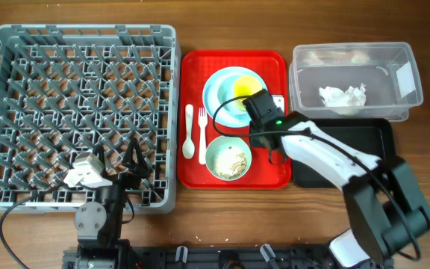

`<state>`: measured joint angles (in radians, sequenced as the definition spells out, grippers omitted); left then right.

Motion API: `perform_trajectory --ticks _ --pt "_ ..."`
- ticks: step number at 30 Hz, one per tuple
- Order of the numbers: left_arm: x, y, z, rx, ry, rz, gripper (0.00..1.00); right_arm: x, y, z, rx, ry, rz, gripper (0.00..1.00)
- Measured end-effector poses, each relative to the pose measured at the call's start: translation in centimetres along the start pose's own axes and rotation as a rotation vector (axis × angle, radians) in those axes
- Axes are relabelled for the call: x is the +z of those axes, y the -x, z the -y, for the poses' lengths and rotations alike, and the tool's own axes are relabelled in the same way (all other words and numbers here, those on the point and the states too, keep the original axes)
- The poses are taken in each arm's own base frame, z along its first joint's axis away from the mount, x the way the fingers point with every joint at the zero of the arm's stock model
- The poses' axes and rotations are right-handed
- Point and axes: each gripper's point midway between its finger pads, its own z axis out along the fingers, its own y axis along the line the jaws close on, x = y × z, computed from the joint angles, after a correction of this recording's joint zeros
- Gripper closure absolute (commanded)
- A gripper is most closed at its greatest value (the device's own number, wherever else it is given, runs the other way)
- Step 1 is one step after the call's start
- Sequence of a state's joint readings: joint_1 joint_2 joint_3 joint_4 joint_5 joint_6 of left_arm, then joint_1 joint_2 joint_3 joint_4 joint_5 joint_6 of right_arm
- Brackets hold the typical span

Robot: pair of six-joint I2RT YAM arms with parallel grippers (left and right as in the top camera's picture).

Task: Sort waste into correct bins and load items into the dishwasher rack
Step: 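Grasp the red wrapper on the tray with the right gripper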

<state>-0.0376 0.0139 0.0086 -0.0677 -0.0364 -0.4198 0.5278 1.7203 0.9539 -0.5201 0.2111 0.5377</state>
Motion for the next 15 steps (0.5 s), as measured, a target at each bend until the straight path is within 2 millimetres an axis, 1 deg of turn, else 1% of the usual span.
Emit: perform_trajectory --ticks 2,3,4,5,6,7,12,13,14,15 --pt "0.0 0.0 0.0 0.0 0.0 0.0 0.0 1.2 -0.3 0.3 0.003 -0.033 -0.01 0.45" --pt "0.0 0.0 0.0 0.0 0.0 0.0 0.0 1.3 -0.2 0.3 0.01 -0.036 -0.006 0.49" --pt "0.0 0.0 0.0 0.0 0.0 0.0 0.0 1.3 -0.2 0.5 0.013 -0.043 -0.004 0.67" --pt "0.0 0.0 0.0 0.0 0.0 0.0 0.0 1.3 -0.2 0.5 0.017 -0.046 -0.004 0.79" --pt "0.0 0.0 0.0 0.0 0.0 0.0 0.0 1.3 -0.4 0.7 0.016 -0.052 -0.011 0.89" --pt "0.0 0.0 0.0 0.0 0.0 0.0 0.0 1.3 -0.6 0.8 0.013 -0.055 -0.02 0.96" --pt "0.0 0.0 0.0 0.0 0.0 0.0 0.0 1.2 -1.1 1.0 0.017 -0.065 -0.044 0.96" --pt "0.0 0.0 0.0 0.0 0.0 0.0 0.0 0.6 -1.7 1.4 0.01 -0.078 -0.073 0.96" --pt "0.0 0.0 0.0 0.0 0.0 0.0 0.0 -1.1 -1.0 1.3 0.001 -0.058 -0.055 0.96" --pt "0.0 0.0 0.0 0.0 0.0 0.0 0.0 -3.2 0.7 0.7 0.007 -0.014 0.01 0.96"
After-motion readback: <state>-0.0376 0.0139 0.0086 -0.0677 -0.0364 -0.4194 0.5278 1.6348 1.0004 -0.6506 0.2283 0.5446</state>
